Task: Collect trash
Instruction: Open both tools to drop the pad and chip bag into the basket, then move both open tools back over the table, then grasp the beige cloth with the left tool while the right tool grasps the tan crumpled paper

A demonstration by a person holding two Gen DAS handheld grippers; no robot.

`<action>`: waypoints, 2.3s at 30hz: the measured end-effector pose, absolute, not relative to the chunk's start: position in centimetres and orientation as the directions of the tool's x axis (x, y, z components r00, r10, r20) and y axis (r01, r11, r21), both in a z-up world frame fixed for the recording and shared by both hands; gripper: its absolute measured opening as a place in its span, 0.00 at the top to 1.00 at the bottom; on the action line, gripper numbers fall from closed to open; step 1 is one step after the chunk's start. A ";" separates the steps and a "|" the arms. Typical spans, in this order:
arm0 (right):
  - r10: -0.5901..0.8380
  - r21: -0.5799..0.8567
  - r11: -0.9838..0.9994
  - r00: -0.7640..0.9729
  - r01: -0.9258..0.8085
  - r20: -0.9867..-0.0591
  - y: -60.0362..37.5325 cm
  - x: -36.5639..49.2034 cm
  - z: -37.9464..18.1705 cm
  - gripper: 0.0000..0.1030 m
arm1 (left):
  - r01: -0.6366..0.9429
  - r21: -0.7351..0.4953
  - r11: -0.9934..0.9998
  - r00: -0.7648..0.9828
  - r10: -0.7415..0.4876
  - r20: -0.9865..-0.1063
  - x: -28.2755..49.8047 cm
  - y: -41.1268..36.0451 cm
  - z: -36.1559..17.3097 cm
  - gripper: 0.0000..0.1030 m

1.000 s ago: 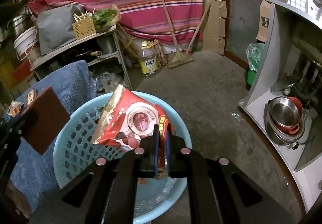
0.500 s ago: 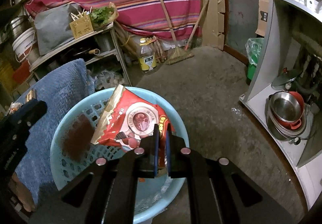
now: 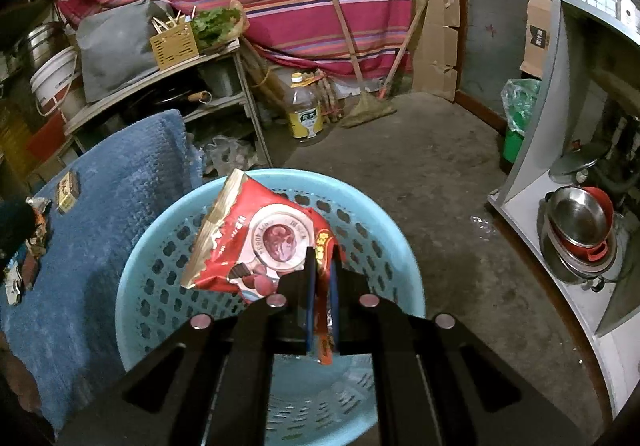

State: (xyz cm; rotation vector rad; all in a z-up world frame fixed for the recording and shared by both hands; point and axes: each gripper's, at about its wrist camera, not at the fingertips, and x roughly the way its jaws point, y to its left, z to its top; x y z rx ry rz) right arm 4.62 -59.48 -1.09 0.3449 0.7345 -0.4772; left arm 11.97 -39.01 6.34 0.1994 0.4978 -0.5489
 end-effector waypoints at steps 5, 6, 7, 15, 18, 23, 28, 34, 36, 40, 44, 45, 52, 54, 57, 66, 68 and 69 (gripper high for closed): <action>-0.287 0.132 0.843 0.642 0.522 -0.711 -58.7 5.3 -1.1 0.92 | 0.502 0.057 0.863 0.770 -0.416 -0.483 12.3 -36.4 7.3 0.08; -0.284 0.130 0.845 0.642 0.518 -0.712 -58.5 5.4 -1.2 0.90 | 0.493 0.052 0.868 0.775 -0.411 -0.480 12.4 -35.9 7.4 0.08; -0.282 0.124 0.848 0.637 0.515 -0.717 -58.3 5.6 -1.2 0.84 | 0.485 0.049 0.873 0.778 -0.406 -0.479 12.5 -35.4 7.4 0.08; -0.344 0.040 0.841 0.590 0.540 -0.731 -56.7 5.9 -1.8 0.39 | 0.413 0.050 0.909 0.812 -0.344 -0.471 12.9 -30.9 7.3 0.08; -0.342 0.063 0.831 0.597 0.553 -0.725 -56.1 5.7 -1.5 0.32 | 0.385 0.042 0.922 0.825 -0.323 -0.464 13.1 -28.8 7.6 0.08; -0.336 0.075 0.844 0.633 0.530 -0.698 -53.8 6.2 -0.2 0.30 | 0.321 0.029 0.947 0.851 -0.275 -0.447 13.3 -24.8 8.0 0.06; -0.314 0.074 0.879 0.688 0.472 -0.654 -49.8 7.2 1.6 0.25 | 0.255 0.019 0.967 0.872 -0.221 -0.436 13.8 -20.5 8.1 0.06; -0.286 0.081 0.912 0.763 0.403 -0.579 -44.7 8.2 3.3 0.18 | 0.194 0.021 0.981 0.891 -0.167 -0.422 13.9 -16.2 8.1 0.05; -0.262 0.100 0.920 0.786 0.378 -0.561 -43.0 8.6 3.5 0.18 | 0.170 0.031 0.985 0.902 -0.143 -0.408 13.7 -14.8 8.1 0.05; -0.211 0.140 0.931 0.813 0.336 -0.543 -40.0 9.8 3.4 0.18 | 0.129 0.055 0.990 0.918 -0.099 -0.384 13.9 -12.4 8.1 0.05; -0.191 0.096 0.956 0.836 0.278 -0.514 -36.1 10.8 3.0 0.18 | 0.092 0.091 0.992 0.935 -0.055 -0.351 14.3 -11.0 8.1 0.05; -0.189 0.080 0.961 0.837 0.266 -0.514 -35.4 11.1 2.9 0.18 | 0.078 0.101 0.992 0.941 -0.040 -0.336 14.6 -10.7 8.1 0.05; -0.163 0.023 0.979 0.838 0.205 -0.521 -31.3 13.2 2.4 0.18 | 0.053 0.069 0.996 0.930 -0.024 -0.366 17.1 -8.4 5.7 0.05; -0.159 0.011 0.981 0.839 0.193 -0.521 -30.5 13.7 2.4 0.18 | 0.047 0.048 0.998 0.913 -0.023 -0.408 18.1 -7.7 4.3 0.05; -0.158 -0.008 0.983 0.831 0.182 -0.533 -29.7 14.6 1.9 0.18 | 0.040 0.021 0.999 0.880 -0.025 -0.475 19.6 -6.9 2.9 0.05; -0.140 -0.017 0.987 0.814 0.158 -0.564 -28.0 17.8 0.7 0.18 | 0.047 -0.121 0.991 0.758 -0.115 -0.642 23.6 -3.9 -0.2 0.12; -0.135 -0.008 0.987 0.809 0.159 -0.573 -27.9 18.5 0.4 0.18 | 0.042 -0.127 0.991 0.731 -0.117 -0.673 24.1 -3.8 -1.0 0.15; -0.132 -0.003 0.987 0.805 0.159 -0.579 -27.8 19.0 0.1 0.18 | 0.045 -0.128 0.991 0.711 -0.122 -0.692 24.4 -3.9 -1.6 0.15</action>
